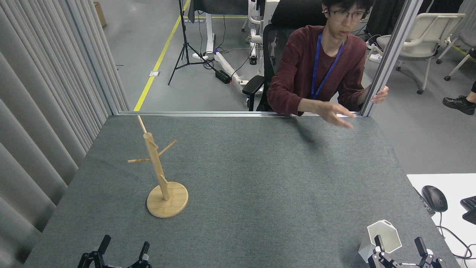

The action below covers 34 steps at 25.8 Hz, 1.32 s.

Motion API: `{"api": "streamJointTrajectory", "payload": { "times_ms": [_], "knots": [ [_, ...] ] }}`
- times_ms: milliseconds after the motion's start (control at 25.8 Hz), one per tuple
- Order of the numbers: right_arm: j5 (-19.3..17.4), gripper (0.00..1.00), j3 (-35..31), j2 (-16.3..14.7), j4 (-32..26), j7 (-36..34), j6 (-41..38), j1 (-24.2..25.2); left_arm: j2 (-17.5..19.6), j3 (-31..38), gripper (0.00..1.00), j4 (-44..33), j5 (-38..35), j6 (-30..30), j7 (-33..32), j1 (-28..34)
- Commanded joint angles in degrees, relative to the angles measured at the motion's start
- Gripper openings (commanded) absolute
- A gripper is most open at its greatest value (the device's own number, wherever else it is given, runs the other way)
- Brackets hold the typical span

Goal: Hang cup on storage rack

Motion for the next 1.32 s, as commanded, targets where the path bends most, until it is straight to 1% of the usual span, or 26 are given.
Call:
{"api": "streamJointTrajectory", "payload": {
  "times_ms": [0, 233, 388, 466, 582, 659, 737, 892, 1009, 1125, 1280],
  "knots": [
    [0.0, 1.0, 0.0, 0.0, 0.0, 0.0, 0.0, 0.0, 0.0, 0.1, 0.99, 0.0, 0.0, 0.0, 0.0, 0.0],
    [0.0, 1.0, 0.0, 0.2, 0.0, 0.0, -0.4, 0.3, 0.0, 0.5, 0.99, 0.0, 0.0, 0.7, 0.0, 0.1],
    [-0.1, 1.0, 0.0, 0.1, 0.1, 0.0, -1.0, 2.4, 0.4, 1.0, 0.99, 0.1, 0.2, 0.6, 0.1, 0.9],
    [-0.2, 1.0, -0.3, 0.1, 0.2, 0.0, -2.8, 2.8, 0.5, 1.0, 0.99, 0.1, 0.3, 0.4, 0.0, 1.1],
    [-0.2, 1.0, -0.3, 0.1, 0.9, -0.1, -4.7, 2.8, 0.8, 1.0, 0.99, 0.1, 0.3, -0.2, -0.4, 1.3],
    [0.1, 1.0, -0.3, -0.4, 1.5, 0.0, -4.7, 2.8, 1.2, 0.9, 0.99, 0.1, 0.4, -0.6, -0.4, 2.4],
    [0.2, 1.0, 0.0, -0.2, 3.3, -0.1, -4.7, 2.5, 1.8, 0.4, 0.99, 0.0, 0.4, -1.6, 0.1, 3.3],
    [0.1, 1.0, 0.1, 0.0, 4.9, -0.4, -4.7, 2.5, 2.2, 0.3, 0.99, 0.0, 0.6, -1.5, 0.1, 4.0],
    [0.2, 1.0, 0.0, -0.1, 7.4, -0.4, -4.1, 1.8, 2.2, 0.3, 0.99, 0.0, 0.6, -1.5, 0.1, 4.0],
    [0.3, 1.0, 0.2, -0.3, 9.6, -0.5, -3.9, -1.4, 2.2, 0.3, 0.99, 0.0, 0.6, -1.5, 0.2, 4.0],
    [0.4, 1.0, 0.1, -0.6, 10.9, -0.4, -3.8, -2.1, 2.2, 0.5, 0.99, 0.0, 0.6, -1.3, 0.5, 4.0]
  ]
}}
